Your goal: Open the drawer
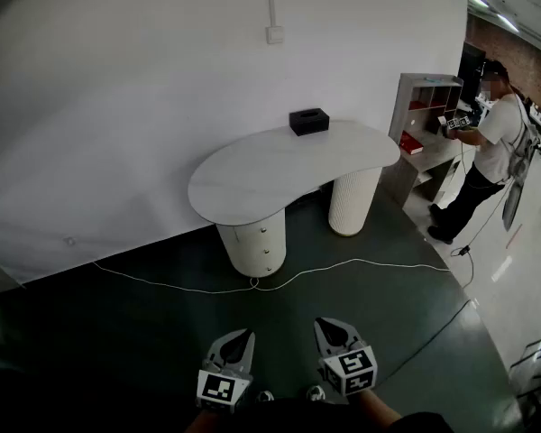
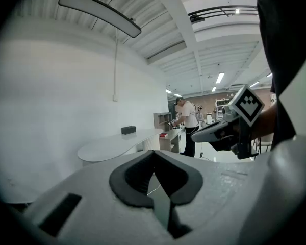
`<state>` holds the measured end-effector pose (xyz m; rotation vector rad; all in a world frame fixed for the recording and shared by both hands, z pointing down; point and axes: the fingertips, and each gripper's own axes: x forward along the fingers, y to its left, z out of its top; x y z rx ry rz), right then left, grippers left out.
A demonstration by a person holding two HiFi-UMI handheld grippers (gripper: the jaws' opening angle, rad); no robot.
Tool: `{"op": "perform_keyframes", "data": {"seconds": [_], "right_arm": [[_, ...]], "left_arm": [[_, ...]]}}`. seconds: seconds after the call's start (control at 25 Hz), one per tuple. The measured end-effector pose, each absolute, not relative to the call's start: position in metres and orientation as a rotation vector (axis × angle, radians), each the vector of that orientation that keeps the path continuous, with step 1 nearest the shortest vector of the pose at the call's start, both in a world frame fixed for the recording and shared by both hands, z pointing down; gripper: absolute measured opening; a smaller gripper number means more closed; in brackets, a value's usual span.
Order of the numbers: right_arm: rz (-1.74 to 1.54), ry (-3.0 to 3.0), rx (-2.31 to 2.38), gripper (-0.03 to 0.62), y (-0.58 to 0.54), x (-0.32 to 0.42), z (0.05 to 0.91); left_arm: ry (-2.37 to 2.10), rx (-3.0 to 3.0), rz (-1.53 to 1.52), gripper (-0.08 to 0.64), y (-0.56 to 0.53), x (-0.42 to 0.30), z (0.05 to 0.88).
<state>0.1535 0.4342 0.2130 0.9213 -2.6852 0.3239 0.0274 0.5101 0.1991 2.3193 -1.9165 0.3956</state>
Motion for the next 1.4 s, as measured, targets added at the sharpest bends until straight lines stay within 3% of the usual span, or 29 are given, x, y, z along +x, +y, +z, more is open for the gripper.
{"op": "perform_keyframes", "data": {"seconds": [0.68,0.72,0.76,0.84,0.88,1.12,1.4], "right_arm": [[0.317,-2.726,0.823,0.005,0.404,0.199,0.223],[0.326,-2.722,0.818,0.049,0.402,0.202,0.226],[0.336,-2.717,0.811,0.124,0.401,0.204,0.229],[0.350,-2.706,0.801,0.144,0.398,0.206,0.236],[0.355,-2.701,0.796,0.144,0.396,0.205,0.239],[0.377,-2.672,0.790,0.153,0.366,0.183,0.260],[0.372,-2.650,0.860,0.150,0.297,0.109,0.264]], "left_arm": [[-2.048,2.225,0.268,0.022,0.495,0.075,0.221],[-2.048,2.221,0.263,0.023,0.496,0.078,0.223],[-2.043,2.211,0.262,0.036,0.497,0.081,0.227],[-2.021,2.181,0.278,0.149,0.498,0.083,0.235],[-2.010,2.163,0.290,0.170,0.496,0.083,0.240],[-1.976,2.128,0.309,0.201,0.469,0.063,0.260],[-1.919,2.151,0.332,0.206,0.403,-0.017,0.275]]}}
